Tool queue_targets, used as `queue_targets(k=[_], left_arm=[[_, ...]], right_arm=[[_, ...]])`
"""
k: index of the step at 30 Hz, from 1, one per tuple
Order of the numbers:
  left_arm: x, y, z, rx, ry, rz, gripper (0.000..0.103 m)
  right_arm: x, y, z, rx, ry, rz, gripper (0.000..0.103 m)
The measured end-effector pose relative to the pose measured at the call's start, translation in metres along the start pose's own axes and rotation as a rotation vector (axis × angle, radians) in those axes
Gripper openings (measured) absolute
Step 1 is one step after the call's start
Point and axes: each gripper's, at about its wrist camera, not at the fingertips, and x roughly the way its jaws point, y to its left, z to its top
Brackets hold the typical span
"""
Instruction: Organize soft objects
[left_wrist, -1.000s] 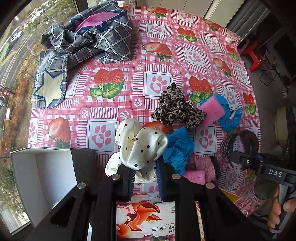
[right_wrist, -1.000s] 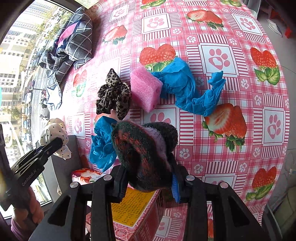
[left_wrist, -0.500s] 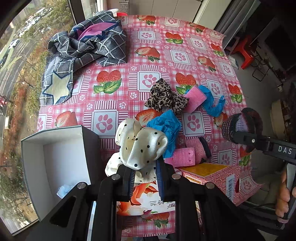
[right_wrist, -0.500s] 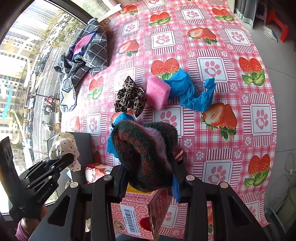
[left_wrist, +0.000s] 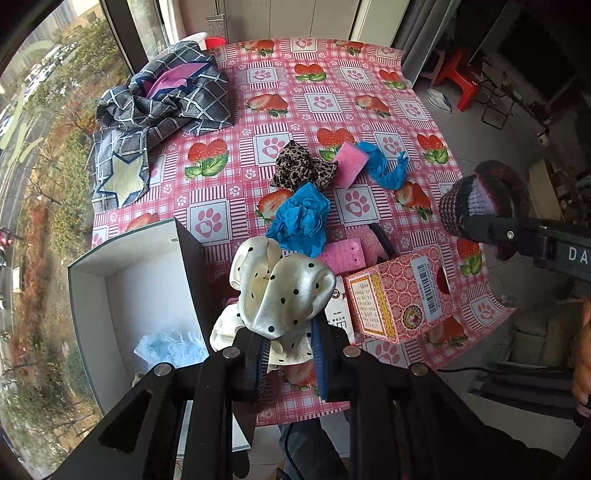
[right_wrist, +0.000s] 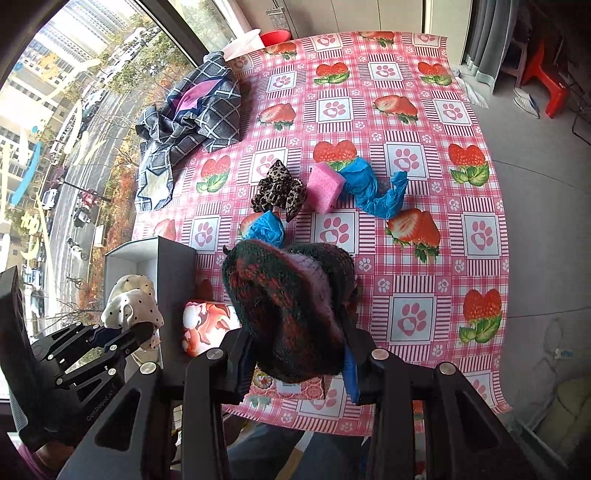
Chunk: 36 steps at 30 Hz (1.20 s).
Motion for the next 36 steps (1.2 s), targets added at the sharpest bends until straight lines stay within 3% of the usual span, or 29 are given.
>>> queue_targets(k=[16, 36], left_arm=[[-0.033, 0.012, -0.031, -0.004, -0.041, 0.001, 0.022], [-0.046, 0.049, -0.047, -0.075, -0.076, 0.019, 0.022]], right_arm=[[-0.019, 0.046, -0.051, -0.051, 0.011, -0.027, 0.039], [-0.008, 0.100, -0.054, -0.156, 0.033, -0.020, 0.039]])
